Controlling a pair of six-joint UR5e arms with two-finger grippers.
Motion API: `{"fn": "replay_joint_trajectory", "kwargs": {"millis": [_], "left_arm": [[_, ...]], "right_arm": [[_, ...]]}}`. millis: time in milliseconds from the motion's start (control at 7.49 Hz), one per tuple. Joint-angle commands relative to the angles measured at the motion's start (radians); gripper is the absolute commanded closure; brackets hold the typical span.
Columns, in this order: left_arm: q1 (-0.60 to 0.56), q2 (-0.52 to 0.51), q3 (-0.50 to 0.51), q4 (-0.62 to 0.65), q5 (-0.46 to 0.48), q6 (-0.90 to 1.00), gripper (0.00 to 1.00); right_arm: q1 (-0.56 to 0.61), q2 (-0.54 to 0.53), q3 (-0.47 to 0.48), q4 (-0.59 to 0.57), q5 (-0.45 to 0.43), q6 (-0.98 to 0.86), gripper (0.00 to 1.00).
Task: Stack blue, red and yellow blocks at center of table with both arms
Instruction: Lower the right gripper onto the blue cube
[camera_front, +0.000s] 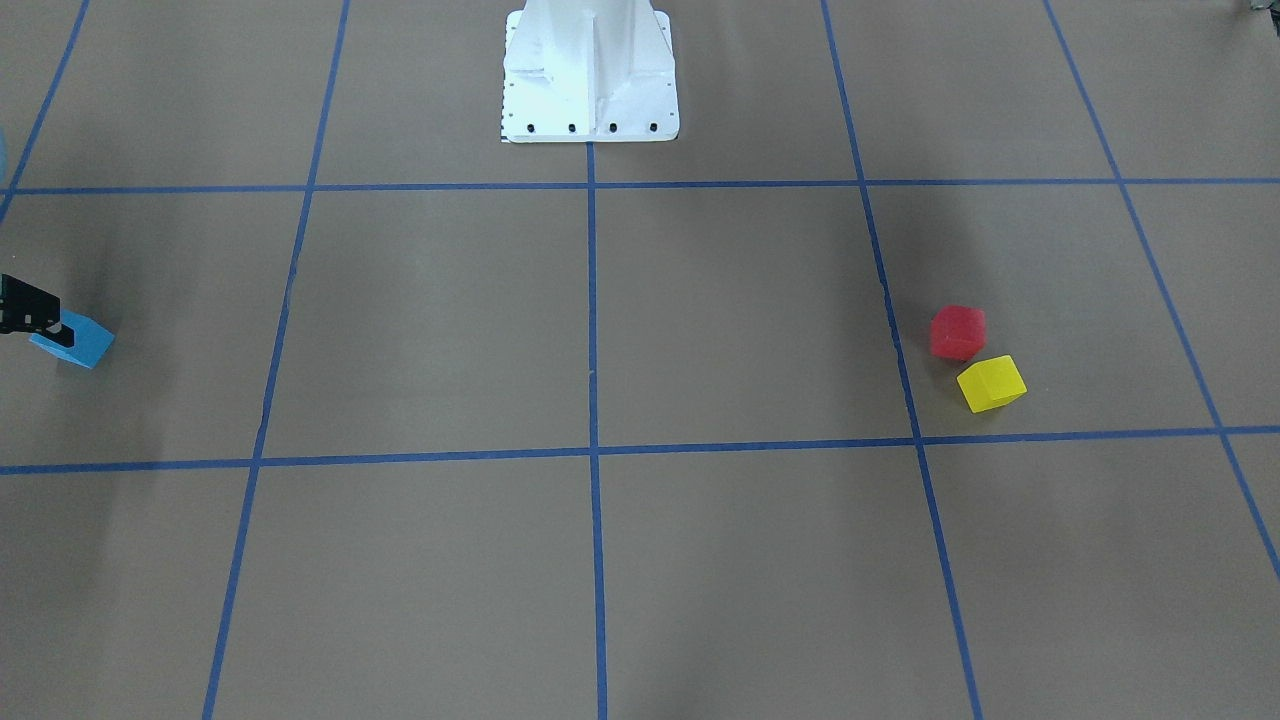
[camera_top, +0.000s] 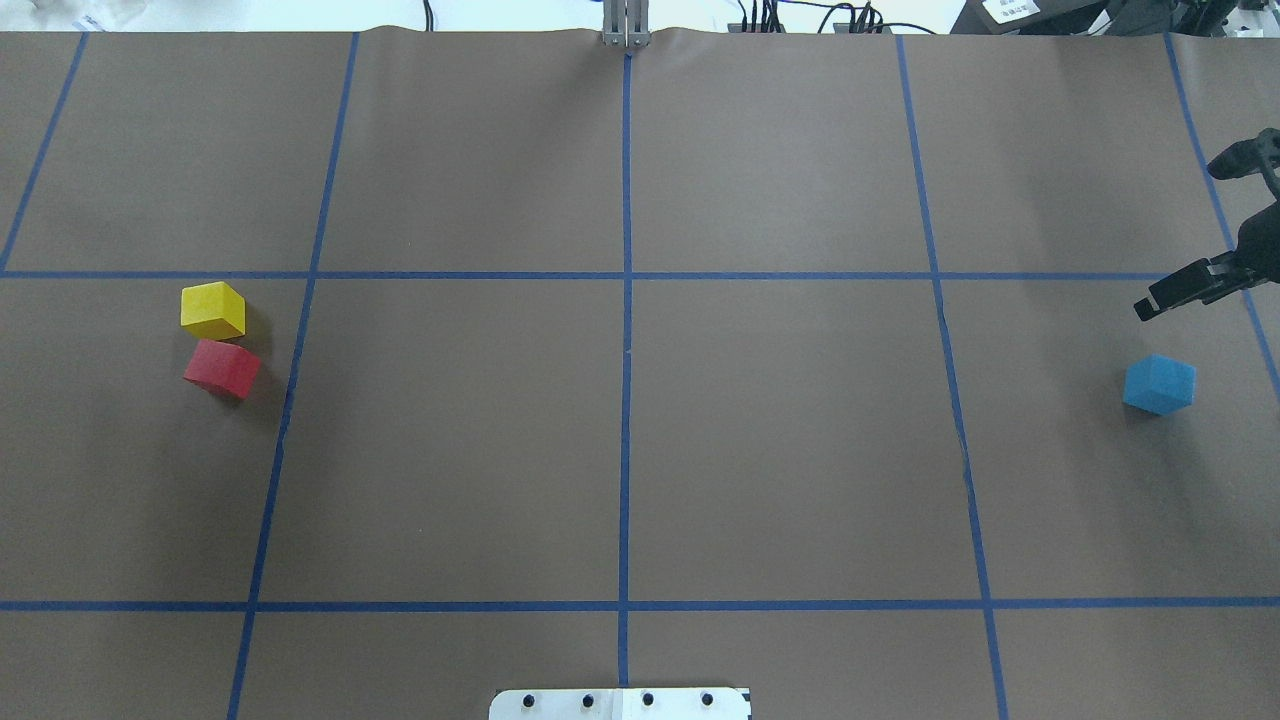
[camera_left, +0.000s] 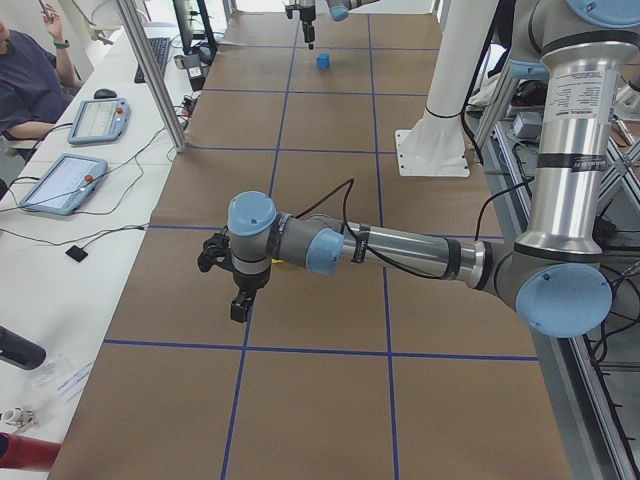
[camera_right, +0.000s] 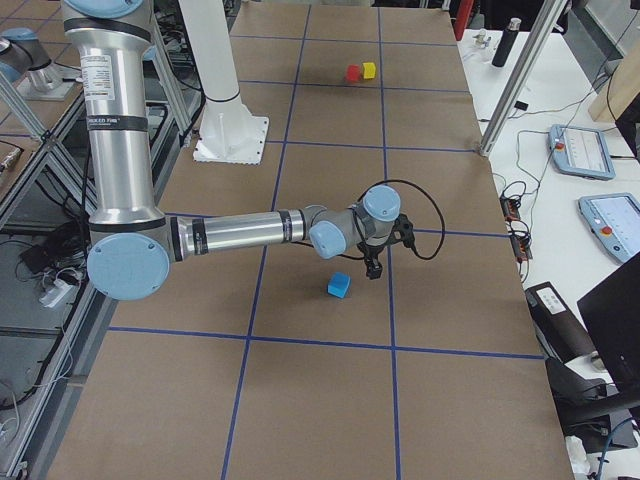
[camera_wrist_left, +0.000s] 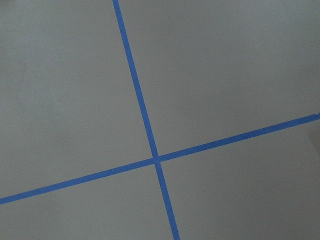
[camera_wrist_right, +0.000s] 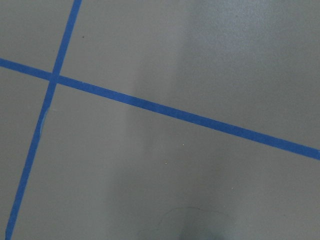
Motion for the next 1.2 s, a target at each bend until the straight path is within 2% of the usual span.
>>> {"fn": "replay_joint_trajectory", "kwargs": {"millis": [0, 267, 668, 1069], "left_arm": [[0.0, 0.0, -0.003, 0.0, -0.002, -0.001, 0.0], [0.0, 0.002, -0.003, 0.0, -0.002, 0.001, 0.0], [0.0, 0.005, -0.002, 0.0, -0.004, 0.001, 0.0], [0.0, 0.011, -0.003, 0.0, -0.007, 0.001, 0.0]], "right_arm": [[-0.013, -0.041, 0.006, 0.069, -0.056, -0.11, 0.01], [-0.035, -0.046, 0.003, 0.069, -0.074, -0.339, 0.01], [-0.11, -0.048, 0.014, 0.069, -0.071, -0.419, 0.0], [-0.11, -0.078, 0.008, 0.065, -0.07, -0.55, 0.0]]}}
